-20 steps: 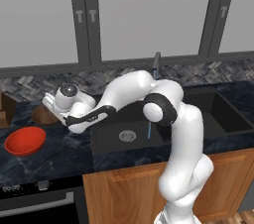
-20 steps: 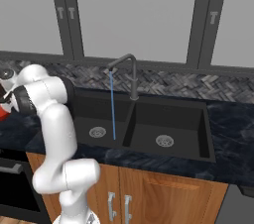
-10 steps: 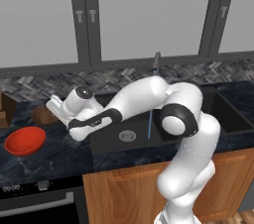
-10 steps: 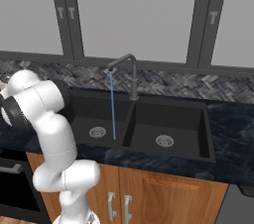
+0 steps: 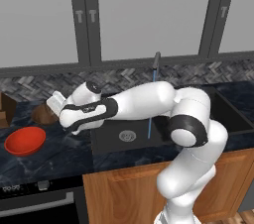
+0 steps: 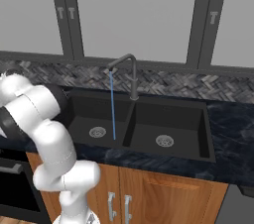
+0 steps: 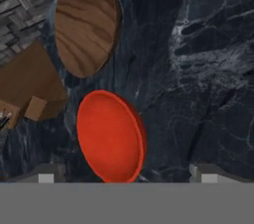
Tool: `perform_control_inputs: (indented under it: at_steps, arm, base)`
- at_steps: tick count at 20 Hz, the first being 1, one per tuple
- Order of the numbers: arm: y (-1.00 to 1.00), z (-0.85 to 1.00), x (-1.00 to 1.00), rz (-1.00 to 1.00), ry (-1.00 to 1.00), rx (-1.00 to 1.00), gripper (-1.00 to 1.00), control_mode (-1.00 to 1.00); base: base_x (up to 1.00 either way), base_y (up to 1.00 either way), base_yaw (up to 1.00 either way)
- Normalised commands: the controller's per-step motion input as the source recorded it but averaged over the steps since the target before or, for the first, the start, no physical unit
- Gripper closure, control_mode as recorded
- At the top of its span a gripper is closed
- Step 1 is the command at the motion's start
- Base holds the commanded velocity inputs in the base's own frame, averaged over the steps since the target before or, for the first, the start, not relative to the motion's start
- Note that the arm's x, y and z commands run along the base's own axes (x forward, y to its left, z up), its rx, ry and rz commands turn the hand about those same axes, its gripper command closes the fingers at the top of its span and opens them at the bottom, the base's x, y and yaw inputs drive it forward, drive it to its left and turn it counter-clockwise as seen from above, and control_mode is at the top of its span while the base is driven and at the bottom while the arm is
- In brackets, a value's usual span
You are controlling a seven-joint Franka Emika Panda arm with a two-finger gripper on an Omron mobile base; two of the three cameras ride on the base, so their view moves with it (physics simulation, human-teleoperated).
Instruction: Rinse each bowl for a few seconds and place them down in the sink or on the counter.
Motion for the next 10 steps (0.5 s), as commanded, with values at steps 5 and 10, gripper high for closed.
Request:
perform_control_inputs:
  at_steps: [5, 10]
  arm:
    - [-0.05, 0.06, -0.34, 0.1, 0.16, 0.01, -1.0, -1.0]
    - [-0.01, 0.03, -0.42, 0.12, 0.1, -0.06, -1.0, -1.0]
  base:
    - [0.0, 0.0, 0.0]
    - [0.0, 0.0, 0.0]
